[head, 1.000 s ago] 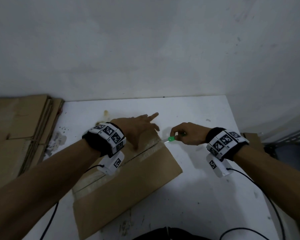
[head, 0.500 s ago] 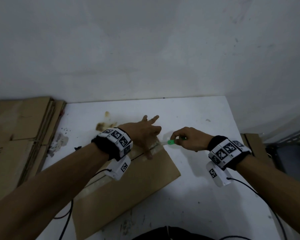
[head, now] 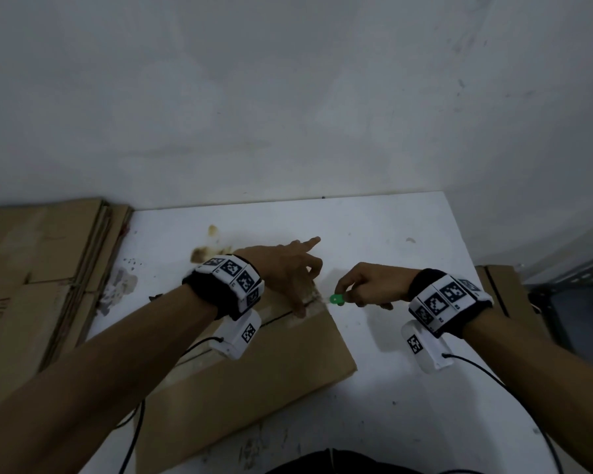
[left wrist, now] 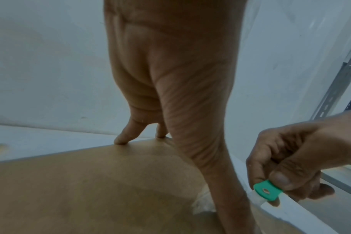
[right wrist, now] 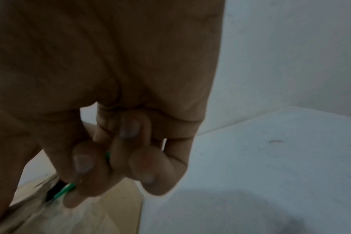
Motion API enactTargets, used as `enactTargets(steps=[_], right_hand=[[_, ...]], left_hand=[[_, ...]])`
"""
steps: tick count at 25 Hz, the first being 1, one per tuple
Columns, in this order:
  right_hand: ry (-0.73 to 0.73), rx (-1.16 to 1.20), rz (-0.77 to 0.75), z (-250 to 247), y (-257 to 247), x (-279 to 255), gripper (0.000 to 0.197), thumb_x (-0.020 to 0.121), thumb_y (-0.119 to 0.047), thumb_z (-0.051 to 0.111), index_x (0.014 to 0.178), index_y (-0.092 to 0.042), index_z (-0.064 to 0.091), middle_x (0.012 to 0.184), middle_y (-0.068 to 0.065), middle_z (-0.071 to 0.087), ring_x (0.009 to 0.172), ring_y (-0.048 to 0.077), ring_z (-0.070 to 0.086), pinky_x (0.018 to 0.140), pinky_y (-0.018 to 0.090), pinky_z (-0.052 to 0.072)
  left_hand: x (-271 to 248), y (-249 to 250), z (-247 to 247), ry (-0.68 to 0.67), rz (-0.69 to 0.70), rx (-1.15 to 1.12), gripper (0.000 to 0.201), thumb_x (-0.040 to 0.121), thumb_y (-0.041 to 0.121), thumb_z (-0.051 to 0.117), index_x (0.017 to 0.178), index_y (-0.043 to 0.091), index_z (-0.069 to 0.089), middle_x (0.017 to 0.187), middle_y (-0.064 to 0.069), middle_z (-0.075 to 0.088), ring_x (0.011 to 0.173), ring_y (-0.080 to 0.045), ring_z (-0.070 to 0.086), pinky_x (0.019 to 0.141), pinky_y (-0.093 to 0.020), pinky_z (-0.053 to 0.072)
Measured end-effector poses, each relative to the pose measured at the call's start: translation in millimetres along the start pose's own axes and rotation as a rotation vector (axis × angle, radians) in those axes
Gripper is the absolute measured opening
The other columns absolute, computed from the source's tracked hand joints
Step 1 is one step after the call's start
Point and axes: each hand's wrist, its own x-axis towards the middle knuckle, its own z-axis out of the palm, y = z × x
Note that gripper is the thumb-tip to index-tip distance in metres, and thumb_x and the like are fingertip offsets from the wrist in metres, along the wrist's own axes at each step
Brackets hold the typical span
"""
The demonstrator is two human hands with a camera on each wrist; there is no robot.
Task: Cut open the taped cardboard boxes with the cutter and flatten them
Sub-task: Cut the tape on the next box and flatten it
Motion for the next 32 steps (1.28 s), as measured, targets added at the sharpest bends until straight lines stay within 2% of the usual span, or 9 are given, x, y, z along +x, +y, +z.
enactTargets(steps=[4,8,11,14,16,18,22,25,32], right_hand=[[0.044,0.073,0.002,5.2,9.1,-0.1,0.016,0.099,-0.025,0.054,0.099,-0.015,0.067,0.068,0.005,0.041,0.050,0.013,0.035,0.044,0.027,0.043],[0.052,0.150,0.014,8.8,18.6,-6.5,0.016,0.096,-0.014,0.049,0.096,-0.013,0.065,0.064,0.002,0.041,0.053,0.015,0.034,0.048,0.030,0.046],[0.055,0.152,0.026,10.6,16.1,-10.9,0.016,0.097,-0.014,0.049,0.101,-0.008,0.063,0.064,0.003,0.044,0.050,0.014,0.037,0.049,0.029,0.045],[0.062,0.174,0.015,14.7,15.0,-17.0,0.020,0.099,-0.021,0.052,0.103,-0.004,0.061,0.065,0.006,0.050,0.048,0.016,0.040,0.050,0.029,0.045],[0.062,0.184,0.011,18.7,17.7,-23.0,0.023,0.101,-0.027,0.053,0.103,-0.005,0.061,0.066,0.007,0.055,0.046,0.017,0.041,0.050,0.029,0.046],[0.063,0.185,0.007,26.2,21.2,-29.5,0.025,0.102,-0.032,0.053,0.101,-0.008,0.060,0.065,0.005,0.060,0.045,0.018,0.042,0.049,0.029,0.046],[0.092,0.228,-0.015,44.6,26.3,-38.0,0.031,0.102,-0.037,0.052,0.096,-0.006,0.057,0.066,0.004,0.065,0.043,0.021,0.044,0.047,0.027,0.045],[0.075,0.235,-0.009,53.4,31.1,-43.1,0.028,0.103,-0.034,0.052,0.095,-0.008,0.057,0.068,0.006,0.067,0.043,0.022,0.045,0.046,0.027,0.046],[0.083,0.283,-0.038,52.8,29.1,-58.8,0.030,0.100,-0.037,0.056,0.095,-0.008,0.060,0.063,0.005,0.064,0.041,0.021,0.046,0.052,0.030,0.047]], left_hand=[[-1.7,-3.5,-0.1,0.010,0.010,-0.023,0.061,0.070,0.058,0.082,0.116,0.034,0.049,0.165,0.012,-0.013,0.154,-0.028,-0.001,0.112,-0.059,0.033],[-8.5,-0.4,3.3,0.041,0.084,0.055,0.059,0.084,0.053,0.072,0.134,0.034,0.046,0.166,0.007,-0.012,0.153,-0.026,-0.012,0.116,-0.057,0.026],[-20.1,8.7,7.1,0.103,0.170,0.203,0.054,0.095,0.043,0.060,0.145,0.031,0.044,0.167,0.000,-0.003,0.154,-0.025,-0.002,0.120,-0.045,0.019],[-29.7,10.1,10.9,0.187,0.208,0.154,0.051,0.096,0.039,0.058,0.143,0.022,0.050,0.162,-0.007,0.024,0.148,-0.026,0.022,0.120,-0.039,0.021],[-29.9,10.7,19.0,0.330,0.307,0.221,0.044,0.093,0.037,0.053,0.128,0.012,0.065,0.141,-0.010,0.055,0.130,-0.026,0.051,0.113,-0.035,0.035],[-26.5,5.2,29.8,0.375,0.370,0.314,0.048,0.087,0.037,0.042,0.108,0.007,0.073,0.112,-0.009,0.071,0.104,-0.027,0.067,0.106,-0.038,0.043],[-16.4,5.1,36.5,0.307,0.375,0.369,0.055,0.085,0.039,0.032,0.111,0.006,0.068,0.110,-0.010,0.068,0.105,-0.031,0.062,0.103,-0.045,0.046],[-12.9,7.4,38.1,0.311,0.357,0.361,0.046,0.085,0.036,0.039,0.111,0.008,0.065,0.109,-0.009,0.064,0.106,-0.031,0.058,0.098,-0.045,0.047],[-15.9,9.6,28.2,0.359,0.342,0.335,0.036,0.090,0.041,0.051,0.106,0.010,0.060,0.103,-0.008,0.056,0.092,-0.028,0.052,0.086,-0.030,0.037]])
